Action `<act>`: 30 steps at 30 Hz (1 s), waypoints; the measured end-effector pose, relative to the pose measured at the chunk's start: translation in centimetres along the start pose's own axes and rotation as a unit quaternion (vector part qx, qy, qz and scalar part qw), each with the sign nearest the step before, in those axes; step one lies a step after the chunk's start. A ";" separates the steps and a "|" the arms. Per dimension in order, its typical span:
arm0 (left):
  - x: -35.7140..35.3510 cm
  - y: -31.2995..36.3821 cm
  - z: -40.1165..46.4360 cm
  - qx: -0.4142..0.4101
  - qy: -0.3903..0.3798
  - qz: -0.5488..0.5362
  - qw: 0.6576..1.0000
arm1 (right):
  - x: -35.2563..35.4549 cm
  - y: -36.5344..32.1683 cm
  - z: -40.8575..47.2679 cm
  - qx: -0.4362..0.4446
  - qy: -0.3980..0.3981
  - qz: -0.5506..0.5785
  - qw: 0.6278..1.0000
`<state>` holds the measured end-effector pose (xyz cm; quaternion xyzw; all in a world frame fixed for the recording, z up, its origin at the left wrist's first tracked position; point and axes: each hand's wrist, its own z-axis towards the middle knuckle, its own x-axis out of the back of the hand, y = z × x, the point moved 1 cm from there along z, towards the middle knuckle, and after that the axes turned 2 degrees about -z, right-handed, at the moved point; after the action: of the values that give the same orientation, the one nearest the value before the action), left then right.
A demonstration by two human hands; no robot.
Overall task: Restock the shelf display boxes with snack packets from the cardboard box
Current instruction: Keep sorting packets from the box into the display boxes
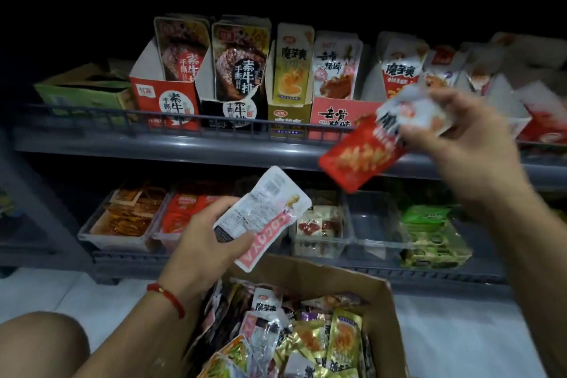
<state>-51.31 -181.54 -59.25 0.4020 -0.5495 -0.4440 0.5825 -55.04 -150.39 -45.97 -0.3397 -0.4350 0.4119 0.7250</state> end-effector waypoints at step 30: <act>-0.4 0.5 1.6 0.080 0.025 -0.101 0.991 | 1.7 3.6 19.4 0.236 0.006 -0.614 0.754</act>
<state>-52.88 -180.97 -58.76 0.5114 -0.5258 -0.4447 0.5141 -73.28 -144.71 -40.83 0.1793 -0.4344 -0.0341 0.8820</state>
